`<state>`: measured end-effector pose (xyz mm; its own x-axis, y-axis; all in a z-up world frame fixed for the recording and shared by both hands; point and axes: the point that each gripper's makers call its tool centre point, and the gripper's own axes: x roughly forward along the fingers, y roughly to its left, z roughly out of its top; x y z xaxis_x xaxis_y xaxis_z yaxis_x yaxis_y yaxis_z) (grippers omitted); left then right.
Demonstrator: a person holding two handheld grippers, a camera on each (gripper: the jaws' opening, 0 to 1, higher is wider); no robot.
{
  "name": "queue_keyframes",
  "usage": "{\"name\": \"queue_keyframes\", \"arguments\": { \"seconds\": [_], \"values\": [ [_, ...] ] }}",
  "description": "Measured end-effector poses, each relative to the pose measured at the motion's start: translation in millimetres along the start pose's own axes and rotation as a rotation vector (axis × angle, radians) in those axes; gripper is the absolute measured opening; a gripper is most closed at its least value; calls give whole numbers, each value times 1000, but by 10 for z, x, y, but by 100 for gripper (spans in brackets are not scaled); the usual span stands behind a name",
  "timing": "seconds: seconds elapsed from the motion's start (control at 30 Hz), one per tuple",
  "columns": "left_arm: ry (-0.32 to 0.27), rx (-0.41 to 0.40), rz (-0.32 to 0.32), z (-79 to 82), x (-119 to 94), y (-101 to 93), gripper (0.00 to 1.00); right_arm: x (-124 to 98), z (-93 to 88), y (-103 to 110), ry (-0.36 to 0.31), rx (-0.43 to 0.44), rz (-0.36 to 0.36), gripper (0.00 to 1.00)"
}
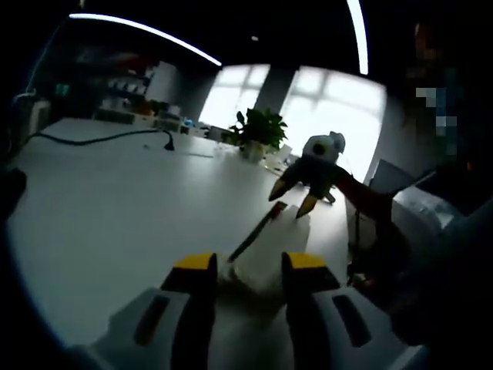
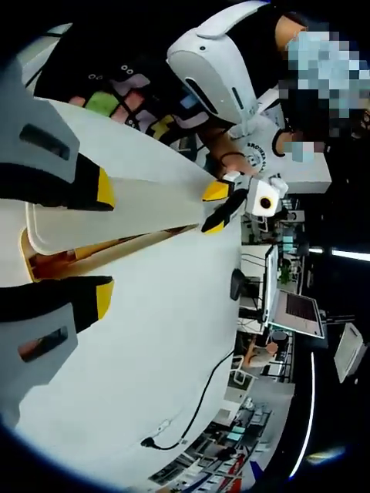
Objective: Arrange the utensils inside the cutlery case until each visible utensil rests in its matching compartment.
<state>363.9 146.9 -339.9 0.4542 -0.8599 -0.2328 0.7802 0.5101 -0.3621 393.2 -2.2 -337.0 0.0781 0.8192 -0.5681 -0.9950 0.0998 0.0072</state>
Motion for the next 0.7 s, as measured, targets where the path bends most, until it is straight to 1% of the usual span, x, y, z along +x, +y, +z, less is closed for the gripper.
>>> {"name": "queue_keyframes", "arguments": {
  "seconds": [0.13, 0.23, 0.27, 0.3, 0.33, 0.4, 0.43, 0.5, 0.57, 0.6, 0.7],
  "values": [
    [24, 14, 21, -36, -2, 48, 36, -15, -8, -3, -17, 6, 2, 34],
    [38, 56, 29, 2, -35, 30, 37, -14, -28, 2, -19, 34, 8, 34],
    [47, 86, 32, 26, -44, 23, 39, -19, -31, 6, -19, 36, 9, 34],
    [57, 118, 39, 61, -50, 13, 45, -28, -34, 16, -20, 39, 12, 34],
    [74, 154, 34, 87, -50, -27, 51, -38, -40, 26, -20, 45, 15, 34],
    [138, 251, 6, 92, -37, -144, 63, -59, -50, 44, -24, 55, 17, 34],
    [174, 301, -4, 88, -14, -199, 67, -17, -47, 30, -25, 58, 17, 35],
    [250, 384, -10, 74, 34, -253, 71, -8, -55, 24, -28, 63, 16, 36],
    [296, 416, -19, 86, 106, -277, 71, -9, -64, 40, -33, 55, 16, 36],
    [303, 415, -26, 115, 166, -282, 71, -19, -70, 54, -35, 53, 17, 36],
    [346, 421, -44, 109, 268, -283, 71, -22, -85, 43, -39, 67, 16, 36]
  ]
}}
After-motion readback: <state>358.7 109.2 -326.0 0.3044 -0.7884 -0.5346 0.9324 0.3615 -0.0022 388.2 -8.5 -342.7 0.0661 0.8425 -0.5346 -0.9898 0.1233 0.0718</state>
